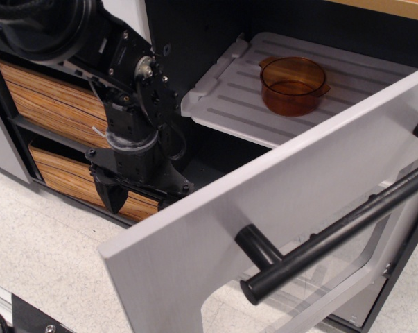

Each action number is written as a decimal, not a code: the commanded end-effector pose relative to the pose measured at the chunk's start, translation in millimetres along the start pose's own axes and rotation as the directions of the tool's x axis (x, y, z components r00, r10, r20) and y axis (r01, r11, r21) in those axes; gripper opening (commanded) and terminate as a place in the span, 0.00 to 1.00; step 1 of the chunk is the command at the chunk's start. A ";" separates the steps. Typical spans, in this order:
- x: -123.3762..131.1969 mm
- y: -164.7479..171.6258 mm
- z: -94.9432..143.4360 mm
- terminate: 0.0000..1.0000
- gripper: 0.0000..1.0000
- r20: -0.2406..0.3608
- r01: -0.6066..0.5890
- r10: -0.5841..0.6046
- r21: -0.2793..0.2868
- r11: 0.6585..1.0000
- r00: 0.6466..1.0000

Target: Close oven

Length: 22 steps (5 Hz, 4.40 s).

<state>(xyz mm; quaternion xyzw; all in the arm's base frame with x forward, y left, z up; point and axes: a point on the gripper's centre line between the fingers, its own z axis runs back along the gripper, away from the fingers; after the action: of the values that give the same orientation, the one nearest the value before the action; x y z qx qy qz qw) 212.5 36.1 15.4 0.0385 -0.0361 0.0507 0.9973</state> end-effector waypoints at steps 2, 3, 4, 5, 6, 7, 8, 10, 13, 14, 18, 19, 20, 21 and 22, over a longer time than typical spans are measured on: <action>-1.5 -11.5 22.7 0.00 1.00 -0.024 -0.138 0.136 -0.070 0.988 0.990; -0.7 -19.1 46.0 0.00 1.00 -0.017 -0.248 0.248 -0.098 0.964 0.969; -2.3 -28.4 76.2 0.00 1.00 0.018 -0.329 0.333 -0.119 0.937 0.943; -7.1 -43.6 99.5 0.00 1.00 -0.039 -0.359 0.357 -0.152 0.921 0.933; -14.4 -58.6 124.1 0.00 1.00 -0.096 -0.382 0.370 -0.201 0.902 0.924; -19.3 -70.3 146.9 0.00 1.00 -0.116 -0.394 0.376 -0.243 0.886 0.919; -23.2 -84.8 170.8 0.00 1.00 -0.148 -0.420 0.393 -0.275 0.865 0.907; -40.6 -108.3 213.3 0.00 1.00 -0.189 -0.383 0.337 -0.330 0.863 0.922; -69.3 -150.4 191.4 0.00 1.00 -0.231 -0.391 0.331 -0.305 0.868 0.915; -70.5 -152.4 167.4 0.00 1.00 -0.208 -0.380 0.334 -0.256 0.889 0.920; -15.9 -100.3 164.2 0.00 1.00 -0.067 -0.433 0.429 -0.226 0.873 0.901; -3.0 -88.0 169.5 0.00 1.00 -0.050 -0.455 0.459 -0.256 0.853 0.887; -9.7 -81.3 181.0 0.00 1.00 -0.047 -0.418 0.423 -0.292 0.860 0.905; -24.4 -81.3 187.2 0.00 1.00 -0.070 -0.356 0.352 -0.312 0.881 0.933; -34.4 -84.6 175.3 0.00 1.00 -0.125 -0.322 0.298 -0.294 0.900 0.946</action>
<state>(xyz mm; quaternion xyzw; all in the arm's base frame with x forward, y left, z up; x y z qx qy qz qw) 170.3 -70.3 171.4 -0.1229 -0.0007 0.2056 0.9709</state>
